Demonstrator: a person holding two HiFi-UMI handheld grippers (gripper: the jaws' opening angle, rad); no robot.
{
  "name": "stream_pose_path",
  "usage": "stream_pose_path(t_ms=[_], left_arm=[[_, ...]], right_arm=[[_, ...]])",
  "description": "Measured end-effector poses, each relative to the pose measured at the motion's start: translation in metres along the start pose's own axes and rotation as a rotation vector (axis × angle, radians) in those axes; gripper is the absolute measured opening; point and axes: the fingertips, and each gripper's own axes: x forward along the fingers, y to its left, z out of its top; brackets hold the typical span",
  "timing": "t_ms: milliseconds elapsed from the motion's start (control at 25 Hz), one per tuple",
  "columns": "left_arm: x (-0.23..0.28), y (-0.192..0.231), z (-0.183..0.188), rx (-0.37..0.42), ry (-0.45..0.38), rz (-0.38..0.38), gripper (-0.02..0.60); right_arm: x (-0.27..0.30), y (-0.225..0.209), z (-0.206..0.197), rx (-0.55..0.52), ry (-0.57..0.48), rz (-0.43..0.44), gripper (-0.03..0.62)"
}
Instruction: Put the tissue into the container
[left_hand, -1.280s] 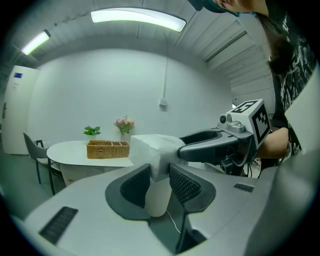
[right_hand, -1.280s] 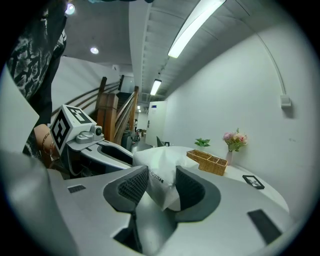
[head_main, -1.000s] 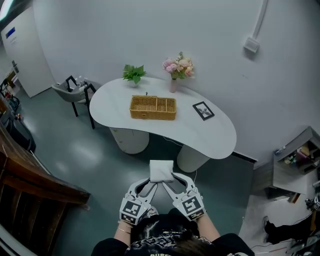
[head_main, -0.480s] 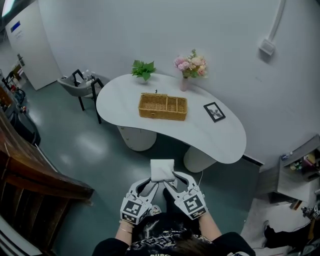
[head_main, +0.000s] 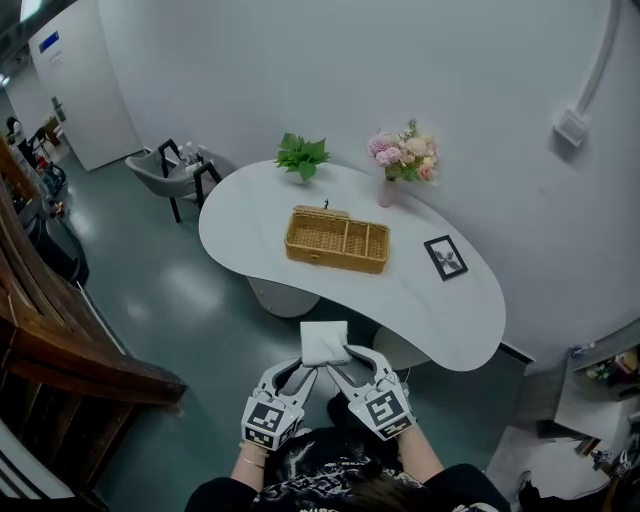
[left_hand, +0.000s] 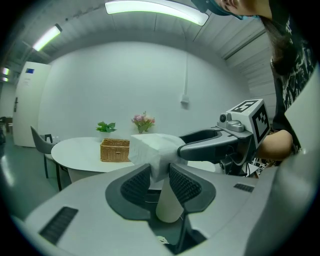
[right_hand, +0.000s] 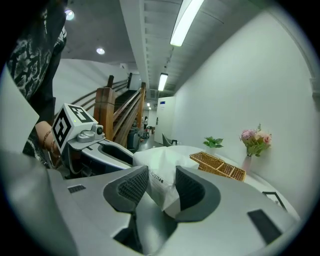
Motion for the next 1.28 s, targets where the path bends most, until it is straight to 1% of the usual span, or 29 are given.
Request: stream_pose_path(t_ms=[120, 360, 560, 720, 960, 1080, 1160, 1280], left_arm=[[0.028, 0.013, 0.012, -0.001, -0.001, 0.011, 0.133], [0.077, 0.031, 0.032, 0.006, 0.023, 0.030, 0.133], [0.111, 0.038, 0.043, -0.012, 0.034, 0.048, 0.133], [0.135, 0.045, 0.049, -0.011, 0.031, 0.071, 0.133], [0.164, 0.053, 0.052, -0.029, 0.038, 0.111, 0.133], [0.170, 0.057, 0.056, -0.026, 0.045, 0.124, 0.133], [0.173, 0.062, 0.059, -0.024, 0.043, 0.126, 0.133], [0.178, 0.073, 0.063, -0.025, 0.041, 0.125, 0.133]], right_arm=[[0.014, -0.030, 0.003, -0.001, -0.004, 0.008, 0.193], [0.035, -0.085, 0.002, 0.061, -0.005, 0.045, 0.193], [0.045, -0.120, 0.001, 0.043, 0.001, 0.062, 0.192], [0.054, -0.145, 0.001, 0.035, -0.002, 0.090, 0.192], [0.067, -0.173, -0.004, 0.023, -0.002, 0.142, 0.187], [0.072, -0.182, -0.004, 0.050, -0.007, 0.162, 0.187], [0.076, -0.186, -0.001, 0.060, -0.011, 0.166, 0.187], [0.085, -0.191, 0.003, 0.061, -0.010, 0.151, 0.187]])
